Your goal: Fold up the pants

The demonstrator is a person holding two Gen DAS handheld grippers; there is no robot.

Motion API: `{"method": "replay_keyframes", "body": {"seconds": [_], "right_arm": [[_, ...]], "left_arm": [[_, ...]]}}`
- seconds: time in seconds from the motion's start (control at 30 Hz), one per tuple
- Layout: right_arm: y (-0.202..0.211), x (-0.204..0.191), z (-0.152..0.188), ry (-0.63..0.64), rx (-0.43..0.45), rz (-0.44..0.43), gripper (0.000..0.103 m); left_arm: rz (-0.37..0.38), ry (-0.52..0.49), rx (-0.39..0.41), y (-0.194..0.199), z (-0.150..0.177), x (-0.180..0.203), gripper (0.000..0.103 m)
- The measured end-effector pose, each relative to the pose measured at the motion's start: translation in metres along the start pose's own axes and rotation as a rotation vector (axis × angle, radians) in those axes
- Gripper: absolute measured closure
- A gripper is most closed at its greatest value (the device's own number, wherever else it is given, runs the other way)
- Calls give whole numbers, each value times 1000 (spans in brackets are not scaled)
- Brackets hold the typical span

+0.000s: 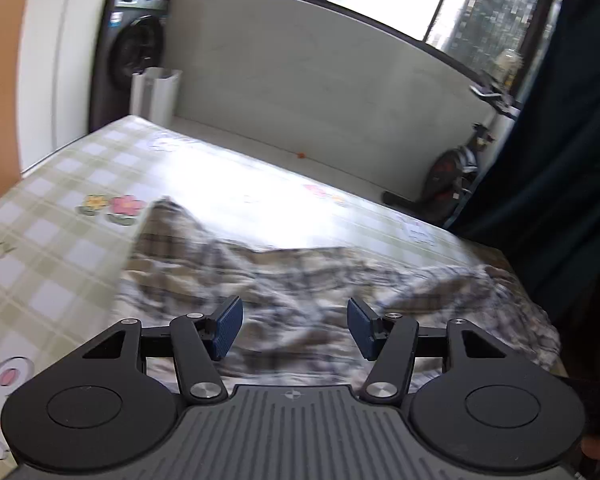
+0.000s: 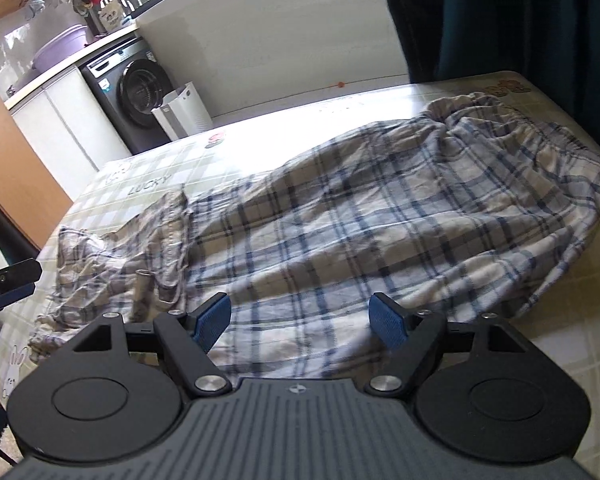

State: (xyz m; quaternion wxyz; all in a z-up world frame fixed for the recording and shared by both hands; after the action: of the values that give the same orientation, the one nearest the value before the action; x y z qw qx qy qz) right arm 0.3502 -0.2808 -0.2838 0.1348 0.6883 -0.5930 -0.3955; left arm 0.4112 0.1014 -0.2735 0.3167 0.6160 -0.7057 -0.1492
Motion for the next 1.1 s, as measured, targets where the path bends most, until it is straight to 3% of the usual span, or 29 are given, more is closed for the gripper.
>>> {"method": "replay_keyframes", "body": {"seconds": [0.03,0.1,0.13,0.33,0.43,0.53,0.6,0.63,0.87,1.0,1.1], "right_arm": [[-3,-9,0,5,-6,-22,24],[-11,-28,2,27,-25,-66,25],[-16,-37,3,41,-34,-82,25],[-49,-75,-9,35,-43,-104,32],[-62,-92,-15,22,-65,-117,57],[-73,-101,-13,25,-102,-85,62],[-78,-101,-10,27,-120,-46,89],[-77,-100,-9,22,-121,-38,96],[-36,-93,-12,-2,-48,-64,97],[-45,-82,5,-35,-139,-36,97],[-49,-71,11,-83,-168,-28,83]], "left_arm": [[-56,28,-8,0,-3,-19,49],[-134,73,-22,-3,-7,-48,66],[-166,84,-43,-3,-7,-63,66],[-190,49,-161,-22,6,-87,78],[-178,58,-167,-13,9,-94,78],[-175,46,-176,-20,13,-94,78],[-174,33,-182,-23,15,-94,78],[-173,29,-186,-24,16,-95,78],[-144,32,-200,-27,20,-98,77],[-143,10,-203,-27,21,-97,77],[-138,-11,-204,-26,22,-96,77]]}}
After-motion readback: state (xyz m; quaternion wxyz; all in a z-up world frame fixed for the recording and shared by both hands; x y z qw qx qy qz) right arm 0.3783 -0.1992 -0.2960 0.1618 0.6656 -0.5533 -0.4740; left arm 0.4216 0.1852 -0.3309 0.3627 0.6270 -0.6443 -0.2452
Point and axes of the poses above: each gripper's, at about its wrist camera, not at the fingertips, and y roughly against the way its jaws point, x to its right, z to its underside, the point moved 6 cm from there along -y, roughly the way its jaws point, and after that the axes turned 2 degrees about -z, right-handed, at the moved point
